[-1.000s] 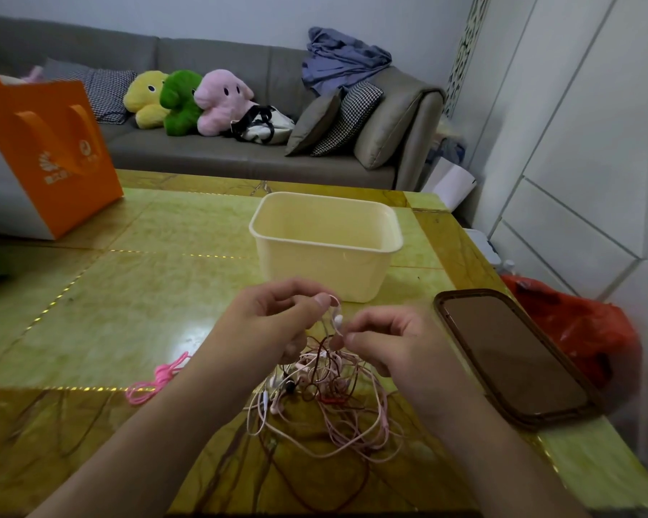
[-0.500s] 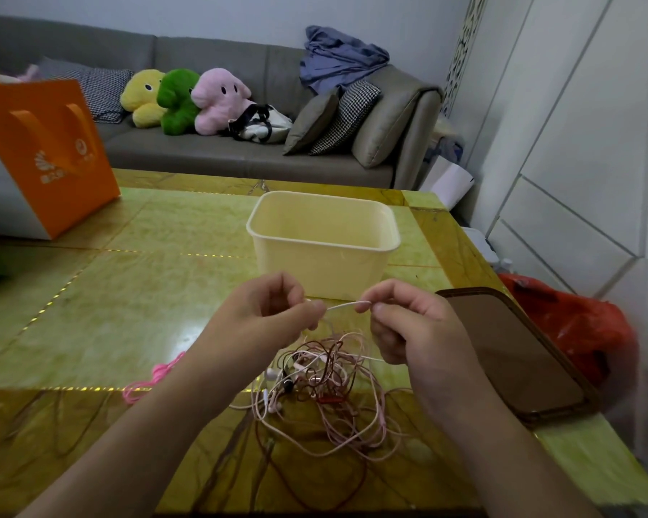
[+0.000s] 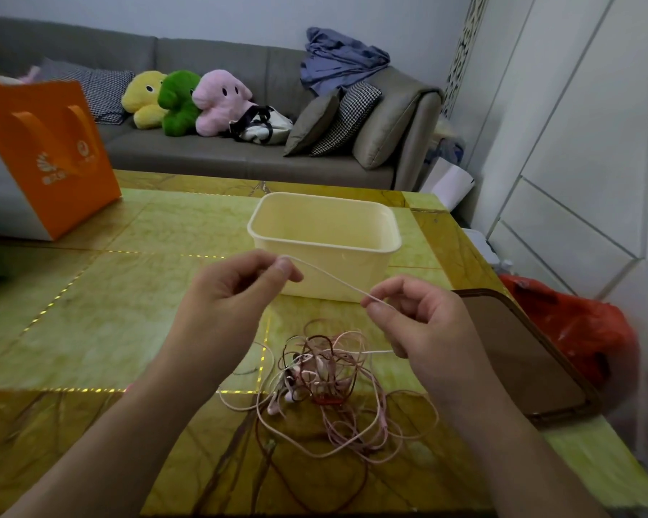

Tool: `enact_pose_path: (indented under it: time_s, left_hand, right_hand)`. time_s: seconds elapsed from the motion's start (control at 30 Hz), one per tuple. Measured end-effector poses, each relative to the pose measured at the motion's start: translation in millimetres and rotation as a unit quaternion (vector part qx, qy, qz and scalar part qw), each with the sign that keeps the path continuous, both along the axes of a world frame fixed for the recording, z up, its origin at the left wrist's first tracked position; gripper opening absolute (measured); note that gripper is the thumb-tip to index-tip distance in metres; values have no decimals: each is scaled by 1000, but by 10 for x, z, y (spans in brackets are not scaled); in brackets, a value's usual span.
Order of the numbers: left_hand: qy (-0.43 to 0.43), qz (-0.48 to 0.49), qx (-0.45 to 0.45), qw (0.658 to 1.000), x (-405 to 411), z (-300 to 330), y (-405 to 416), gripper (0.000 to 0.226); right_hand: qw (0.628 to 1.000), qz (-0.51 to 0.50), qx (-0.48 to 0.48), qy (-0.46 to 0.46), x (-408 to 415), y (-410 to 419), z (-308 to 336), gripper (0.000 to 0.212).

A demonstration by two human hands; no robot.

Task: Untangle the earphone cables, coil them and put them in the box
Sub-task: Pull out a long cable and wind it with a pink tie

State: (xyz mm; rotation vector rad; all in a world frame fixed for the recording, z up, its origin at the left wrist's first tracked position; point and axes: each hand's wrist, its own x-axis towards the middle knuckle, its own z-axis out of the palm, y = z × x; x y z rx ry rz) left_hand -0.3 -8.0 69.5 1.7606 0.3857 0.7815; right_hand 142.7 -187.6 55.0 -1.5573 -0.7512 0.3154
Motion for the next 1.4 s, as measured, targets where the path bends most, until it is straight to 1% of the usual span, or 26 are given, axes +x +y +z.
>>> enact_pose_path:
  time_s: [0.07, 0.2, 0.27, 0.33, 0.4, 0.43, 0.47, 0.5, 0.57, 0.6, 0.63, 0.7, 0.77, 0.83, 0.87, 0.9, 0.93, 1.0, 1.03, 1.07, 1.1, 1.13, 1.2, 1.23, 1.3, 1.4]
  left_hand:
    - [-36, 27, -25, 999, -8, 17, 28, 24]
    - [-86, 50, -72, 992, -14, 7, 143, 25]
    - [-118, 39, -127, 984, -7, 13, 173, 23]
    - [-133, 27, -175, 975, 2, 20, 181, 21]
    - [-125, 35, -169, 977, 1, 10, 185, 21]
    - [-114, 52, -142, 982, -1, -4, 197, 21]
    - [-102, 70, -111, 986, -1, -7, 208, 20]
    - [-94, 88, -88, 988, 0, -14, 226, 20]
    - [-93, 118, -80, 985, -2, -27, 268, 20]
    - [-94, 129, -82, 984, -10, -30, 286, 20]
    - [-92, 138, -83, 983, -6, -38, 302, 20]
    - [-79, 149, -86, 982, -3, -57, 316, 22]
    - [-75, 154, -109, 979, -3, -79, 311, 25]
    - [-73, 163, -122, 976, 2, -93, 318, 26]
    - [-64, 174, -122, 975, -1, -103, 319, 26]
    - [-57, 185, -122, 973, 2, -103, 332, 26]
    - [-57, 191, -131, 971, -1, -103, 348, 26]
    - [-76, 189, -183, 962, 3, -119, 412, 26]
    - [-83, 189, -212, 955, 0, -121, 452, 26]
    - [-83, 190, -230, 951, -13, -118, 489, 26]
    - [-80, 190, -235, 950, -21, -127, 523, 26]
    - [-75, 189, -232, 951, -26, -134, 541, 26]
    - [-70, 190, -221, 954, -32, -153, 553, 27]
    - [-66, 192, -216, 955, -30, -163, 554, 27]
    - [-45, 198, -216, 955, -27, -175, 557, 28]
    - [-2, 198, -229, 953, -7, -202, 572, 26]
  right_hand:
    - [997, -56, -28, -56, 42, -17, 4, 15]
    - [989, -139, -19, -50, 140, -54, 35, 12]
    - [988, -154, -1, 2, 167, -51, 61, 23]
    - [981, -168, 44, 89, 199, -38, 129, 39]
    - [971, -180, 74, 140, 262, -38, 214, 52]
    - [971, -184, 76, 135, 291, -44, 259, 57]
    - [973, -200, 60, 95, 320, -62, 309, 58]
    - [973, -228, 31, 24, 353, -90, 355, 57]
    - [942, -302, -16, -144, 425, -145, 460, 47]
    - [923, -331, -20, -195, 465, -164, 507, 41]
    - [914, -345, -10, -215, 508, -169, 533, 37]
    - [925, -337, 28, -174, 590, -140, 511, 44]
    - [946, -317, 63, -37, 612, -107, 433, 58]
    - [951, -280, 66, 115, 624, -101, 332, 65]
    - [952, -272, 44, 136, 625, -115, 273, 69]
    - [953, -281, 14, 112, 633, -142, 228, 72]
    - [951, -305, -14, 50, 647, -181, 193, 71]
    - [924, -361, -50, -118, 656, -242, 222, 53]
    - [909, -378, -52, -168, 665, -262, 252, 42]
    - [903, -386, -42, -181, 678, -275, 268, 37]
    - [916, -375, -4, -139, 710, -283, 261, 38]
    - [935, -347, 48, -57, 731, -293, 249, 44]
    - [945, -290, 112, 101, 738, -280, 236, 58]
    - [947, -276, 105, 128, 750, -279, 224, 65]
    - [957, -246, 81, 131, 742, -284, 228, 70]
    - [967, -165, 113, 156, 706, -271, 270, 60]
